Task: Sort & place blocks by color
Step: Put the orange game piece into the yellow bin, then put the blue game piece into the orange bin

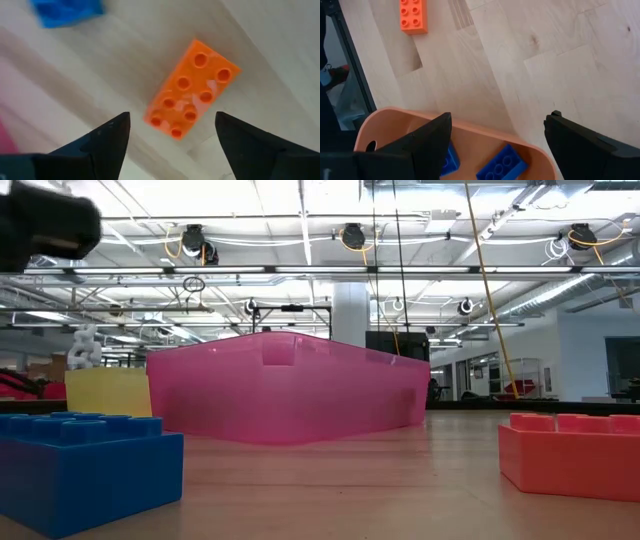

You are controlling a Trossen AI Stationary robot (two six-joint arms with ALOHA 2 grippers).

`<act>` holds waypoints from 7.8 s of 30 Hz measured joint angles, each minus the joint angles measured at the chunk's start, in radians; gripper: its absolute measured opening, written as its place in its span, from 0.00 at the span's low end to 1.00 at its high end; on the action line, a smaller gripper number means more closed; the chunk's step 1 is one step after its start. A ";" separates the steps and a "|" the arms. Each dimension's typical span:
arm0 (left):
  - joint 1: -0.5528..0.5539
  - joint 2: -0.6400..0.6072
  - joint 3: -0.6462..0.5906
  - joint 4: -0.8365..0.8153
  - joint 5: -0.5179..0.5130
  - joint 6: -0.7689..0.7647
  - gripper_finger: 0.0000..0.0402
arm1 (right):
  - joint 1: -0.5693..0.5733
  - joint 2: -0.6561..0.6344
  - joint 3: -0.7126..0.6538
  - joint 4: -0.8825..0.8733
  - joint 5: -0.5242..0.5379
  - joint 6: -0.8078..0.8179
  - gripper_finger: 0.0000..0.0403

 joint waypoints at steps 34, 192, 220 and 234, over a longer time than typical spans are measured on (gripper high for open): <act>0.101 -0.016 0.067 0.089 0.074 -0.365 0.32 | -0.035 0.000 -0.001 0.012 0.157 -0.074 0.74; 0.264 -0.179 -0.230 0.693 -0.019 -0.125 0.36 | -0.492 -0.199 -0.228 0.702 0.347 -0.916 0.74; 0.544 -0.372 -0.230 0.665 0.219 -0.499 0.38 | -0.457 0.155 -0.229 1.389 0.231 -1.867 0.74; 0.567 -0.365 -0.230 0.747 0.263 -0.486 0.37 | -0.471 0.180 -0.229 1.421 0.227 -1.859 0.74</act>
